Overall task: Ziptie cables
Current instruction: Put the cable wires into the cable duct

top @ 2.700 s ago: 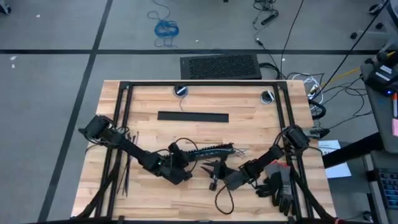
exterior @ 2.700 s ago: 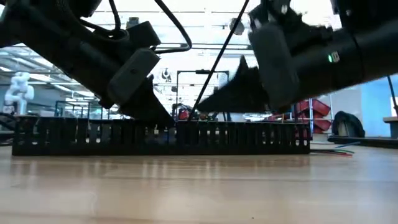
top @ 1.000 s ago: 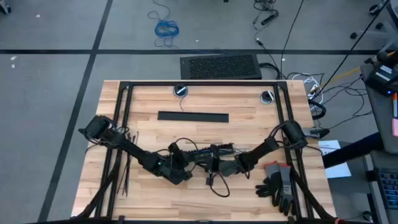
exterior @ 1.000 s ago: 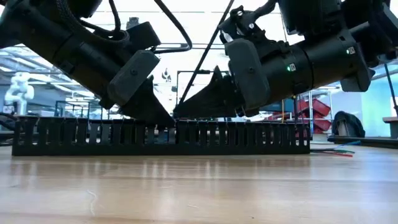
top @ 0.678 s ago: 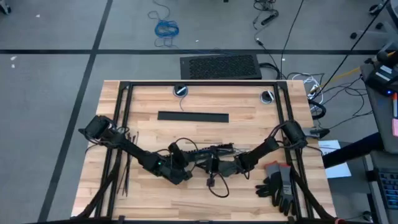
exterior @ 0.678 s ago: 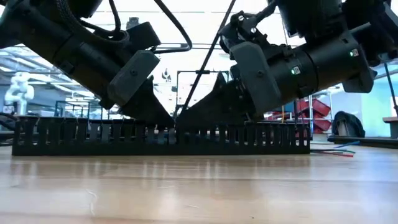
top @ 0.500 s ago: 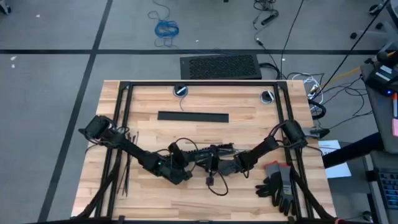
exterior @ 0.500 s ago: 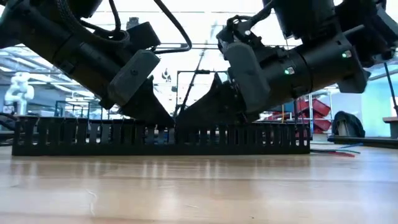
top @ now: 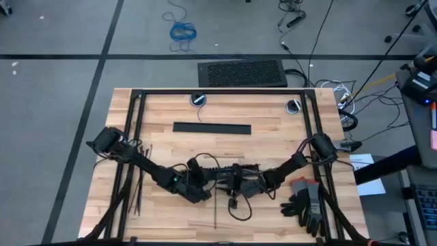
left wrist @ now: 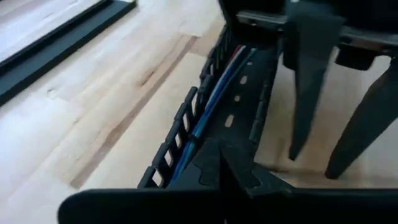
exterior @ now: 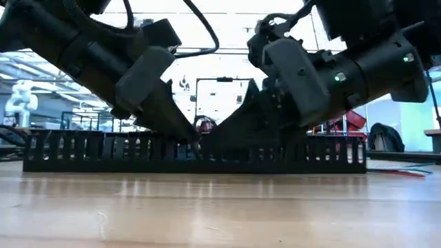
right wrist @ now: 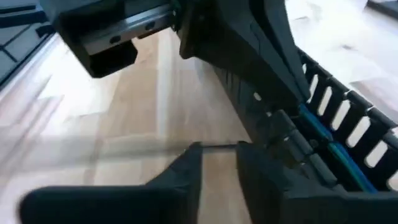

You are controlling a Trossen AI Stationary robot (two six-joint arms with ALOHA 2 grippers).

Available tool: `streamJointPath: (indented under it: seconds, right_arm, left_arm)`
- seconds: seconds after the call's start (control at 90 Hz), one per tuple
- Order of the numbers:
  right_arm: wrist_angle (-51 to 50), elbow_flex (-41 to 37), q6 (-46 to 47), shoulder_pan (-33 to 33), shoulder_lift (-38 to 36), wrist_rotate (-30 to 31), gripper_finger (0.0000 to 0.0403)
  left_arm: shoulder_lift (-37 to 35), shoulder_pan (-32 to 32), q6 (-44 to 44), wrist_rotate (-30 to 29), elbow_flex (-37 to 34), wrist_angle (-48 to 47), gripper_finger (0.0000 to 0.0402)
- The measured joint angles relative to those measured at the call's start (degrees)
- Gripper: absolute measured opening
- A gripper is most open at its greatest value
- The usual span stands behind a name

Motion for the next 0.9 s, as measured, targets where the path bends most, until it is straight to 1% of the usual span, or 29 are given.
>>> streamJointPath:
  seconds: [0.133, 0.2, 0.267, 0.367, 0.433, 0.556, 0.644, 0.733, 0.822, 0.9]
  right_arm:
    - [-0.41, -0.13, -0.21, 2.3, -3.07, -0.15, 0.0166]
    - [-0.3, -0.11, -1.53, 3.82, -5.95, -0.11, 0.018]
    - [-1.33, -0.09, -2.13, 5.22, -8.92, 0.24, 0.0186]
    - [-5.34, -0.09, -3.4, 6.97, -14.12, 0.48, 0.0182]
    - [-9.32, -0.09, -3.67, 7.94, -17.51, 2.16, 0.0175]
    - [-19.59, -0.04, -2.28, 9.65, -22.76, 8.8, 0.0162]
    - [-29.07, -0.04, 1.13, 10.35, -25.82, 13.91, 0.0154]
    - [-39.49, -0.04, 5.63, 10.69, -28.4, 17.53, 0.0147]
    - [-46.67, -0.04, 10.25, 10.8, -30.0, 17.89, 0.014]
    - [-50.35, -0.04, 13.1, 10.77, -30.35, 14.02, 0.0136]
  left_arm:
    - [-2.73, -1.16, 3.61, 1.63, -0.15, -0.47, 0.0041]
    - [-5.0, -1.9, 5.96, 2.38, -0.32, -1.25, 0.0058]
    - [-7.01, -2.21, 6.82, 3.47, -0.41, -2.47, 0.0074]
    - [-10.94, -2.7, 8.07, 3.25, -0.48, -4.57, 0.0089]
    - [-13.03, -2.95, 8.06, 2.58, -0.31, -4.96, 0.0092]
    - [-14.97, -3.13, 8.27, 1.77, -0.33, -5.2, 0.0093]
    - [-16.47, -3.27, 7.86, -0.23, -0.29, -5.3, 0.0093]
    - [-17.92, -3.4, 7.7, -2.73, -0.27, -5.99, 0.0093]
    - [-19.77, -3.7, 7.37, -4.32, -0.27, -7.21, 0.0093]
    - [-21.33, -4.12, 7.46, -4.02, -0.22, -7.85, 0.0093]
